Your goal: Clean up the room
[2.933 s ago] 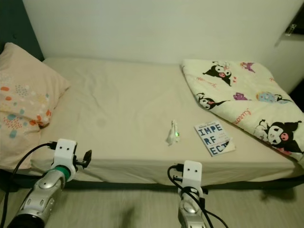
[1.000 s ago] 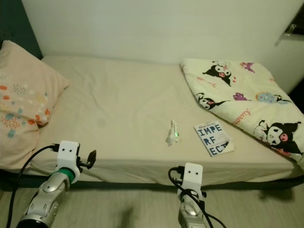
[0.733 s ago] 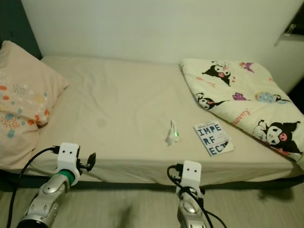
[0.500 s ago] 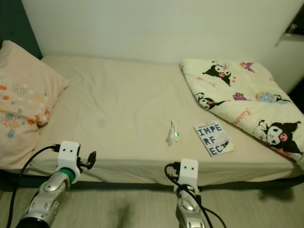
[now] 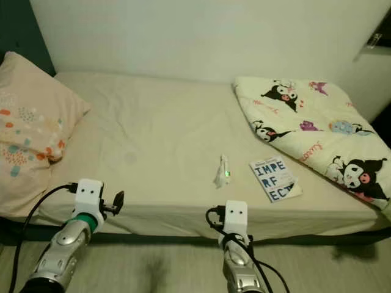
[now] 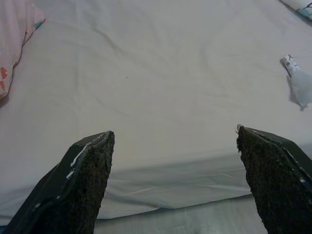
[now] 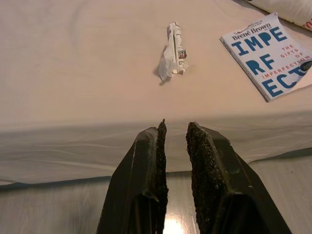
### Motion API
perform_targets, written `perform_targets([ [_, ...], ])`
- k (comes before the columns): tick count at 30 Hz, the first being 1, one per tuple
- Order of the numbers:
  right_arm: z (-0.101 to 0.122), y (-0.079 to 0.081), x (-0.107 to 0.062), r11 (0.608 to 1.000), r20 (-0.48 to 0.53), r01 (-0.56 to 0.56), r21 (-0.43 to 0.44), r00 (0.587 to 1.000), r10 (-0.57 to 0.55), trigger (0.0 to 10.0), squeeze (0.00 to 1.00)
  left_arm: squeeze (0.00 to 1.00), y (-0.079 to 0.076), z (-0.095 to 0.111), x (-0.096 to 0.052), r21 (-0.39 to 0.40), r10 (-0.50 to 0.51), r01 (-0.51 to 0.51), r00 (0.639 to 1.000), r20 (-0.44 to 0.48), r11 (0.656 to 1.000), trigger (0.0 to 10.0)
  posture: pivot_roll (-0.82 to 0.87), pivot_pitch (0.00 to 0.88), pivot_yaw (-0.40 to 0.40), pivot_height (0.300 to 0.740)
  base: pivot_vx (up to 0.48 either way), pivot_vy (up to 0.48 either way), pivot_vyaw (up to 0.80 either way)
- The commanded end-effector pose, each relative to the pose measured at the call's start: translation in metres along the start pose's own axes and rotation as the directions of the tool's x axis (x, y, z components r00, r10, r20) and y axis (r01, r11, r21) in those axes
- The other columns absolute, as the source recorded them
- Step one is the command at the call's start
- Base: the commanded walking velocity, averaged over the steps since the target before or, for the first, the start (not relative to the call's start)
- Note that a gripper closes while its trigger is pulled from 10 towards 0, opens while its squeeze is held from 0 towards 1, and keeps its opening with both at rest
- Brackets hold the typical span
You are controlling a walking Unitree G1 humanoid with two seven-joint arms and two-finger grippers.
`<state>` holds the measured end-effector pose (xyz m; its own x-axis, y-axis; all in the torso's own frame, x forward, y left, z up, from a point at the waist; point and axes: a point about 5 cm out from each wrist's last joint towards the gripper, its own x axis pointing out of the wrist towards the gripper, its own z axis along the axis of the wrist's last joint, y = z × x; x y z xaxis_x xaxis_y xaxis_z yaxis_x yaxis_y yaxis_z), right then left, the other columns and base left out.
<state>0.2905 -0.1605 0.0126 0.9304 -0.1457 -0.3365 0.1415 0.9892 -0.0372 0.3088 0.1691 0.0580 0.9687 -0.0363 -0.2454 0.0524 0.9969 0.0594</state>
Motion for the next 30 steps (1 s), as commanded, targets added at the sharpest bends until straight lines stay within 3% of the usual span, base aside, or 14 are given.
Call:
perform_targets([
  [1,-0.0037,-0.0029,-0.0008,1.0,-0.012,0.021,0.009,1.0,-0.021,10.0,0.0,0.0,-0.0024,-0.0029,-0.0001,0.014,-0.011,0.011,1.0,-0.003,1.0,10.0,0.14,0.0,-0.014,0.74,0.0,0.0,0.0],
  [7,-0.0055,-0.0061,-0.0021,0.999,-0.013,0.038,0.029,0.999,-0.038,10.0,0.0,0.0,-0.0031,0.0,-0.0005,0.031,-0.017,0.016,1.0,0.023,0.999,10.0,0.13,0.0,-0.003,0.74,0.0,0.0,0.0],
  [13,-0.005,-0.0048,-0.002,0.999,-0.008,0.025,0.027,1.0,-0.025,10.0,0.0,0.0,-0.0033,0.0009,-0.0001,0.023,-0.019,0.018,0.999,0.032,1.0,10.0,0.14,0.0,-0.005,0.74,0.346,0.0,-0.8],
  [25,-0.0055,-0.0011,-0.0019,1.0,-0.01,0.001,0.0,1.0,-0.001,10.0,0.0,0.0,-0.0025,0.0009,-0.0004,0.021,-0.014,0.013,0.999,0.037,1.0,10.0,0.14,0.0,-0.003,0.74,0.391,0.0,0.0],
  [30,-0.0063,0.0006,-0.0022,1.0,-0.011,-0.003,-0.017,1.0,0.003,10.0,0.0,0.0,-0.0019,0.0009,-0.0003,0.024,-0.015,0.014,0.999,0.038,1.0,10.0,0.14,0.0,-0.003,0.74,0.371,0.0,0.64],
])
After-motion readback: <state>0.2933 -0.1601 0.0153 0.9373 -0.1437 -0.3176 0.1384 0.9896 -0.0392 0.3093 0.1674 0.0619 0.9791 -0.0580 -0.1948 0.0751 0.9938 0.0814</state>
